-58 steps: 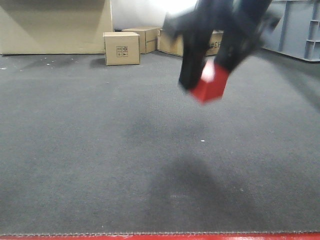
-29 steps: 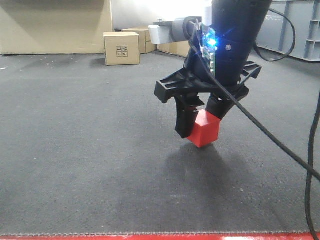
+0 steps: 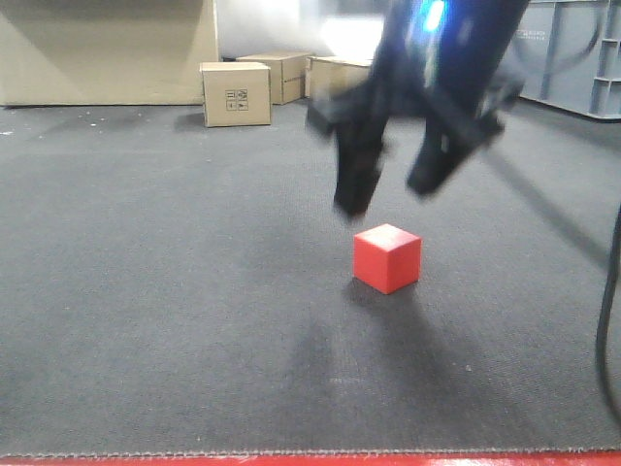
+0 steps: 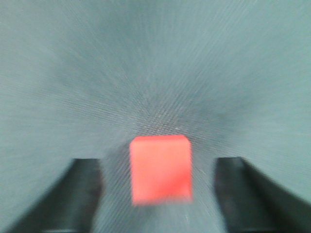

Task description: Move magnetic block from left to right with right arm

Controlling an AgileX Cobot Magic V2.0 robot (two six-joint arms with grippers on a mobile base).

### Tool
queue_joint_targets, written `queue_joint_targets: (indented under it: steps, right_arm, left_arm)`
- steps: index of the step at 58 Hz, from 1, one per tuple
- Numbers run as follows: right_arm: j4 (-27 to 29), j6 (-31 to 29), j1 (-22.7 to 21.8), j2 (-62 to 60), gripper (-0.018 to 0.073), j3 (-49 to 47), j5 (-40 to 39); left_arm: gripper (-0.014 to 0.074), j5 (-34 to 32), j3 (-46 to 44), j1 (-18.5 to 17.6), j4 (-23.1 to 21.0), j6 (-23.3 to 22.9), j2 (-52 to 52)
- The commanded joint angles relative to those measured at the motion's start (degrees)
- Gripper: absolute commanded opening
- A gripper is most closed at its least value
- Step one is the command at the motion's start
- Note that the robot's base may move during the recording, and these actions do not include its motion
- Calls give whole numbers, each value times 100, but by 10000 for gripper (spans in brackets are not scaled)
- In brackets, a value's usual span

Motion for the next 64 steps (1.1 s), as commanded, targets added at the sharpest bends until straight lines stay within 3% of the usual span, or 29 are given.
queue_joint_targets:
  steps: [1, 11, 20, 39, 64]
  right_arm:
    - [39, -43, -2, -766, 330, -177, -141]
    - [39, -43, -2, -1670, 49, -118, -180]
    - [39, -43, -2, -2484, 56, 355, -507]
    - [39, -43, -2, -4508, 56, 2358, -1763]
    - [-20, -43, -2, -5352, 56, 2896, -1225]
  left_arm:
    - [-126, -481, 40, -10, -27, -34, -48]
    - [-126, -481, 40, -10, -27, -34, -48]
    - [-126, -481, 40, -10, -27, -34, -48]
    - [-126, -481, 40, -10, -27, -34, -48]
    - [-126, -481, 40, -10, -27, -34, -48]
